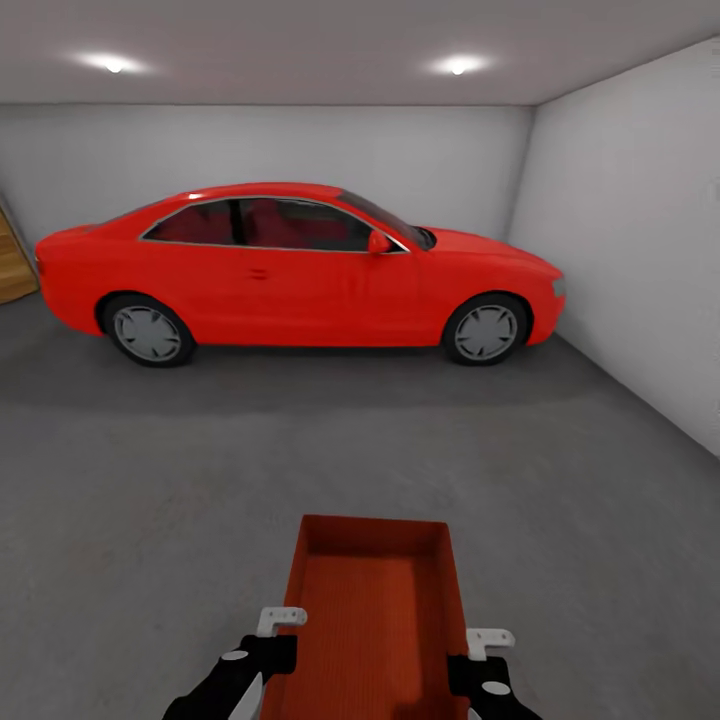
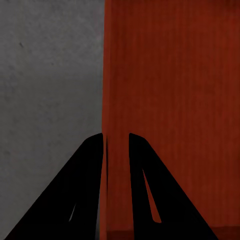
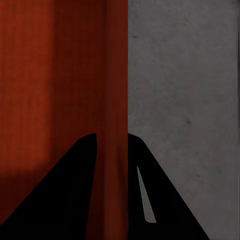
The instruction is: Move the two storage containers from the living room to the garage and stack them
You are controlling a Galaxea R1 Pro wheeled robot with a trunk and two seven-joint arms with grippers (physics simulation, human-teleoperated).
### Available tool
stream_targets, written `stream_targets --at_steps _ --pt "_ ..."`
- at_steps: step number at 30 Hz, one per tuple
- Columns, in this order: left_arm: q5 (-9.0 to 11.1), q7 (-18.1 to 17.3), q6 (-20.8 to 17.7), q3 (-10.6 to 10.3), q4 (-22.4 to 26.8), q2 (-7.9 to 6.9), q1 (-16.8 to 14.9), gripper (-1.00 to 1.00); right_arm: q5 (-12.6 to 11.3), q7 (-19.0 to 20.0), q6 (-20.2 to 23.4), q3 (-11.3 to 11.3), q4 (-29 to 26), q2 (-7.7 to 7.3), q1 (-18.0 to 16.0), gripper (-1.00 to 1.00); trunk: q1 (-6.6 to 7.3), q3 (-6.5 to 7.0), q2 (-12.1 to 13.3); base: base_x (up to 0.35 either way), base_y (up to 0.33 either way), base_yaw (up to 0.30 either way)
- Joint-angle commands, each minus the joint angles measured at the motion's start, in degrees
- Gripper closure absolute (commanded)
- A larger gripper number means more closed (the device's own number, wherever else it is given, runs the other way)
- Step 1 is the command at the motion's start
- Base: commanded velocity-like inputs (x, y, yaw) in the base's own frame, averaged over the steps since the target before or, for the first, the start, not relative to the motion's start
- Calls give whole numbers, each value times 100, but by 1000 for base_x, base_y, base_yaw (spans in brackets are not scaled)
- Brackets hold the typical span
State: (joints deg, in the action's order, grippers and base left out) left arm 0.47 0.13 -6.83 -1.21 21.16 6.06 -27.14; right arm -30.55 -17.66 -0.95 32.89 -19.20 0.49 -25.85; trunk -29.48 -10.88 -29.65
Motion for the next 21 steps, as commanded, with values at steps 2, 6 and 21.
stream_targets --at_steps 2,6,21 --pt "-91 93 -28 19 18 -8 -2 100 -21 -72 -19 16 4 -93 -7 100 -4 -9 -9 106 7 -255" --pt "-91 93 -21 23 19 -8 -2 100 -21 -71 -19 16 4 -92 -7 100 -4 -9 -9 24 2 -279" --pt "-90 93 -20 24 20 -8 -2 100 -21 -71 -19 16 4 -92 -7 100 -4 -9 -9 1 0 -286"
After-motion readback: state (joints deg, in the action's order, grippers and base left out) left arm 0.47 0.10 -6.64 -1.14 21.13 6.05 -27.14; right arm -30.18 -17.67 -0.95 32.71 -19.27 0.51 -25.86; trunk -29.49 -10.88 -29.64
